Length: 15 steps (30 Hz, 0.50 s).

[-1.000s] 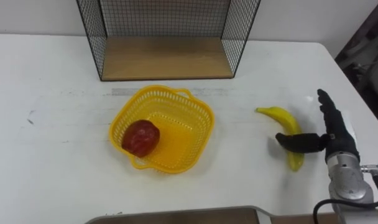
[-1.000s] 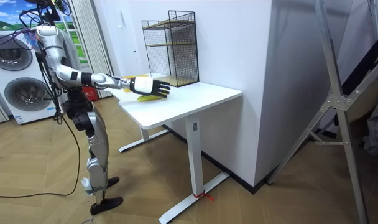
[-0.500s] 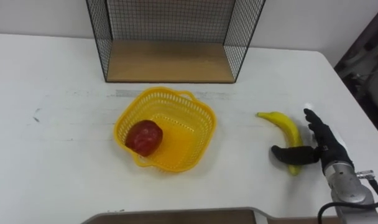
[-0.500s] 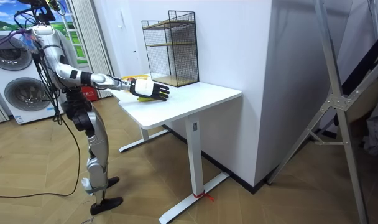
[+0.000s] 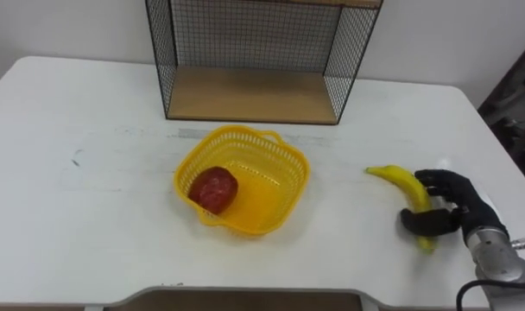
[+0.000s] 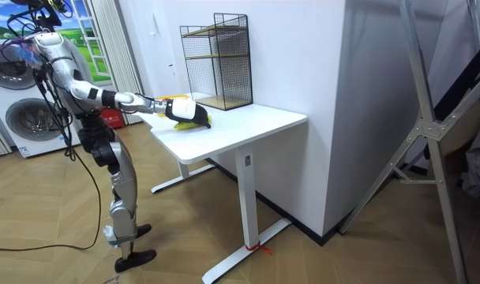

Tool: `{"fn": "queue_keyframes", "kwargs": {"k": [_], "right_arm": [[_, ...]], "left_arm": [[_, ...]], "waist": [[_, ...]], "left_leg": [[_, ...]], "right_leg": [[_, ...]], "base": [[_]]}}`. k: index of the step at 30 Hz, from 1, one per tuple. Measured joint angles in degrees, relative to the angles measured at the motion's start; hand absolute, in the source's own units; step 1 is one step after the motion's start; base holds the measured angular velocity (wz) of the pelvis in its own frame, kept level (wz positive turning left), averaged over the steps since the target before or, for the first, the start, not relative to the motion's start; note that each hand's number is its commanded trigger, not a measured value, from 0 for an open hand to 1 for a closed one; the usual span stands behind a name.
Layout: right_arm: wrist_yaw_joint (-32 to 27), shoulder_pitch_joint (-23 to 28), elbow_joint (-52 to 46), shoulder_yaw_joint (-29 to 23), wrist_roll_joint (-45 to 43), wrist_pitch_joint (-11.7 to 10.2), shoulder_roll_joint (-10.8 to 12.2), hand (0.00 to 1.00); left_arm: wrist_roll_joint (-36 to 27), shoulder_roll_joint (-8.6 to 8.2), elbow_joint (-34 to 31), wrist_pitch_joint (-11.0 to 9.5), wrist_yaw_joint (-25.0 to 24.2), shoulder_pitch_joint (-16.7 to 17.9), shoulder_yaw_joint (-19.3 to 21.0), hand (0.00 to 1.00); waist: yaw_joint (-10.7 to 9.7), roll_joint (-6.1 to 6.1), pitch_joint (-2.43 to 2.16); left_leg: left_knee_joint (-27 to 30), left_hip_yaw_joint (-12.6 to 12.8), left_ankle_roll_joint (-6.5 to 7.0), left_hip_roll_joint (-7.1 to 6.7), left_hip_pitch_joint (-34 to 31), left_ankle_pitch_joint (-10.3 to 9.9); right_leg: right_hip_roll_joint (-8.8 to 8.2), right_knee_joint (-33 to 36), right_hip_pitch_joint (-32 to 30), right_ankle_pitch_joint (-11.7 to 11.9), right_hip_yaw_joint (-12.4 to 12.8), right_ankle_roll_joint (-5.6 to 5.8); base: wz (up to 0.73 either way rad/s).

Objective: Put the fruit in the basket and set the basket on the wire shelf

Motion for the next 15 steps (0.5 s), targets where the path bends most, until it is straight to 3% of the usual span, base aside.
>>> {"fn": "queue_keyframes", "kwargs": {"k": [8, 15], "right_arm": [[-1.0, -0.4, 0.9, -0.3, -4.8, 1.3, -0.6, 1.0], [-1.0, 0.6, -1.1, -0.6, -5.6, 2.2, 0.0, 1.0]], "left_arm": [[2.2, -0.05, 0.0, 0.0, 0.5, -0.6, 0.0, 0.0], [2.7, 0.03, -0.5, -0.2, 0.6, -0.8, 0.1, 0.0]], "waist": [[1.1, -1.1, 0.06], [1.1, -1.27, 0.06]], "left_leg": [[-0.8, 0.0, -0.03, 0.11, 0.9, 0.0], [-0.9, 0.1, -0.09, 0.15, 1.0, -0.1]], "right_leg": [[0.17, 0.0, 0.3, 0.0, 0.2, 0.0], [0.26, 0.0, 0.1, 0.0, 0.0, 0.0]], "base": [[0.0], [0.0]]}}
